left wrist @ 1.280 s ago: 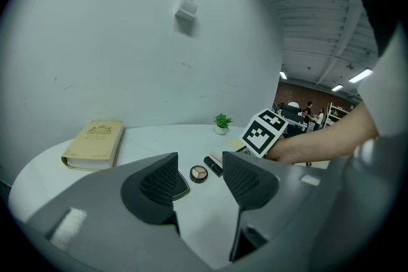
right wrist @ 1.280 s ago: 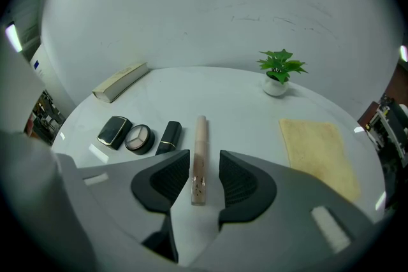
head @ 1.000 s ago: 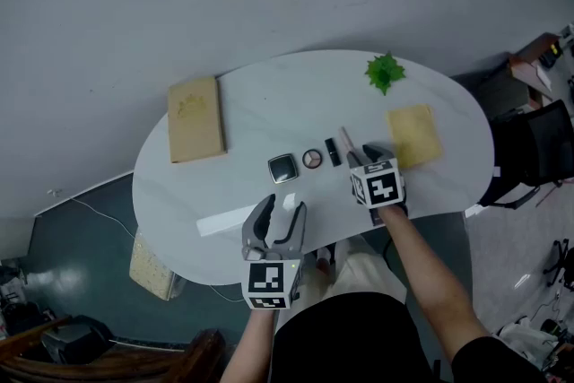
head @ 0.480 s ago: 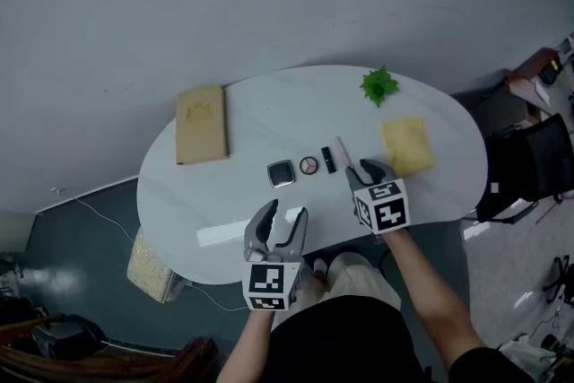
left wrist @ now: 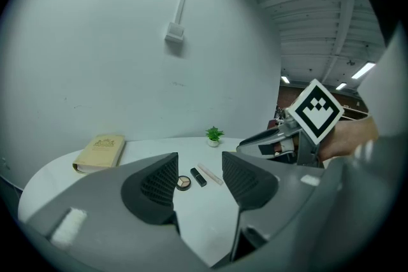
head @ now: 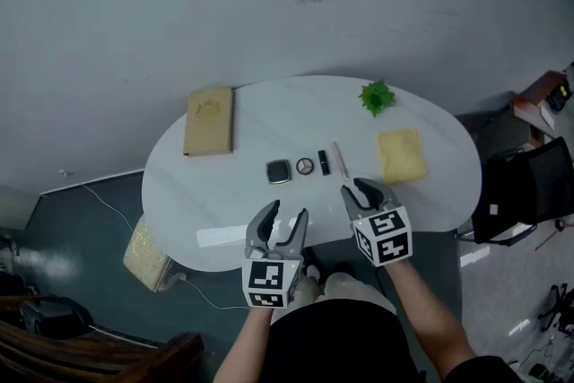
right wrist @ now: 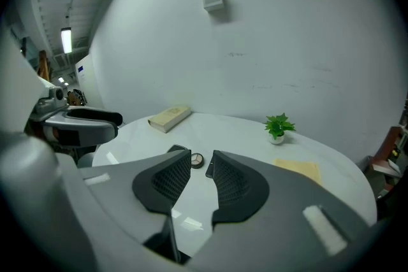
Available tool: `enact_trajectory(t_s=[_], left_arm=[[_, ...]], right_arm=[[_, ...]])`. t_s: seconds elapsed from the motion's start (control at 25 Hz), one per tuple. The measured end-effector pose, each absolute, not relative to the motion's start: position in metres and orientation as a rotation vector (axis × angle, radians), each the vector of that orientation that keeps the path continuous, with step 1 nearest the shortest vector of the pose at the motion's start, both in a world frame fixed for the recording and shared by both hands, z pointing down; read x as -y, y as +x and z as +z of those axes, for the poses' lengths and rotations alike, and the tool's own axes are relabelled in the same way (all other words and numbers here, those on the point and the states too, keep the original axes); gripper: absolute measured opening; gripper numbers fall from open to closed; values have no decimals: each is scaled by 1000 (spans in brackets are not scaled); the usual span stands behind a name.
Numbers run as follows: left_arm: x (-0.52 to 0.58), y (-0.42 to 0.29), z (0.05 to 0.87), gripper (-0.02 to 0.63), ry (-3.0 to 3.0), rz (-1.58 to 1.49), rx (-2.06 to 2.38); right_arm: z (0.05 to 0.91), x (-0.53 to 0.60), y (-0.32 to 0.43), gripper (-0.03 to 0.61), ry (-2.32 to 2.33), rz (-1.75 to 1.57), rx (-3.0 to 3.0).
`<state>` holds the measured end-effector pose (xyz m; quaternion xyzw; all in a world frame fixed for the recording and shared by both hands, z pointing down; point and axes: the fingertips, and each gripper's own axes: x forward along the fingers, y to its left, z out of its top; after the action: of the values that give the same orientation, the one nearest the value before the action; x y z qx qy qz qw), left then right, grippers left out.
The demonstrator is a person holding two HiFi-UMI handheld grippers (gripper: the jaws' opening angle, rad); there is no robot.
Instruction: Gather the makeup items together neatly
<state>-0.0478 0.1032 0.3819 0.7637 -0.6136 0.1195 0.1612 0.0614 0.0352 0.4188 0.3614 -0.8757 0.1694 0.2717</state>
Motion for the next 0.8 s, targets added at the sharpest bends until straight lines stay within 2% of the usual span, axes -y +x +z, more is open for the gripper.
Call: enact_trajectory(t_s=[0.16, 0.64, 0.8], left_arm=[[-119, -37, 371, 212, 2165, 325, 1790], [-169, -5, 339, 175, 2139, 285, 1898], [-178, -1, 332, 132, 2120, 262, 1943]], right_arm=[[399, -55, 69, 74, 941, 410, 2422], [334, -116, 91, 49, 844, 273, 2625], [319, -132, 95, 46, 810, 245, 2681]])
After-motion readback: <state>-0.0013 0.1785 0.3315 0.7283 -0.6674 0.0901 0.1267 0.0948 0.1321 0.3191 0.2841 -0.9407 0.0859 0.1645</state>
